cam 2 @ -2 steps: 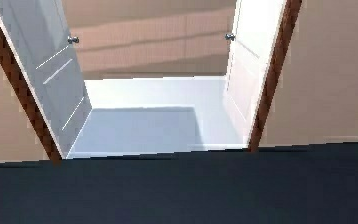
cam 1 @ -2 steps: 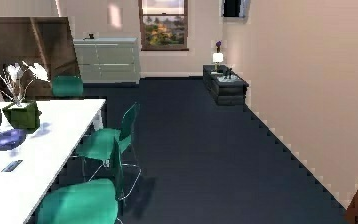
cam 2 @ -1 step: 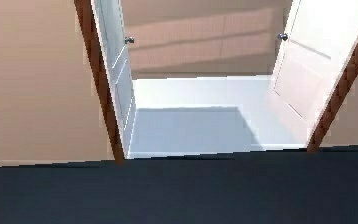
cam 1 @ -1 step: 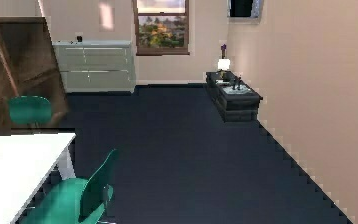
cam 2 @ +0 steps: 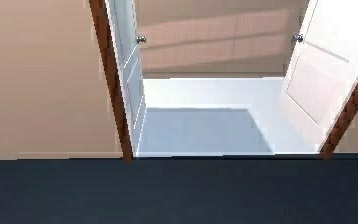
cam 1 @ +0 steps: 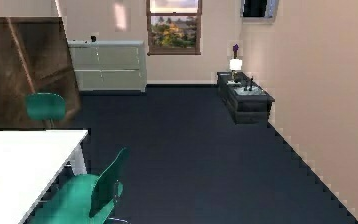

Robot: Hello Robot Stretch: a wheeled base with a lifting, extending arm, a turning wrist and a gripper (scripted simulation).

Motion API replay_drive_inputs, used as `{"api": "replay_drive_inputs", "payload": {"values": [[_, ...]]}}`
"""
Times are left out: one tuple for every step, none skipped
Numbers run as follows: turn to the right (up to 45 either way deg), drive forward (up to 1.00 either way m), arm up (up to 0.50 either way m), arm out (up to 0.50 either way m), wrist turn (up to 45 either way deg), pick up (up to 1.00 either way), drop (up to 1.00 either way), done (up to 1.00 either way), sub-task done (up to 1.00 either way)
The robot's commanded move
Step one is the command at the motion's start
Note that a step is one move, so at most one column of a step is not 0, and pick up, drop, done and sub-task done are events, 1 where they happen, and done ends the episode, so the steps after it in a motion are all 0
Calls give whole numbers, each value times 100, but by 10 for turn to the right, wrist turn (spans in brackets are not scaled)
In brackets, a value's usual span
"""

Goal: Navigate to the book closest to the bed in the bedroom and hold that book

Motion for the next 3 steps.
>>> {"api": "replay_drive_inputs", "payload": {"values": [[0,55,0,0,0,0,0,0,0],[450,0,0,0,0,0,0,0,0],[450,0,0,0,0,0,0,0,0]]}}
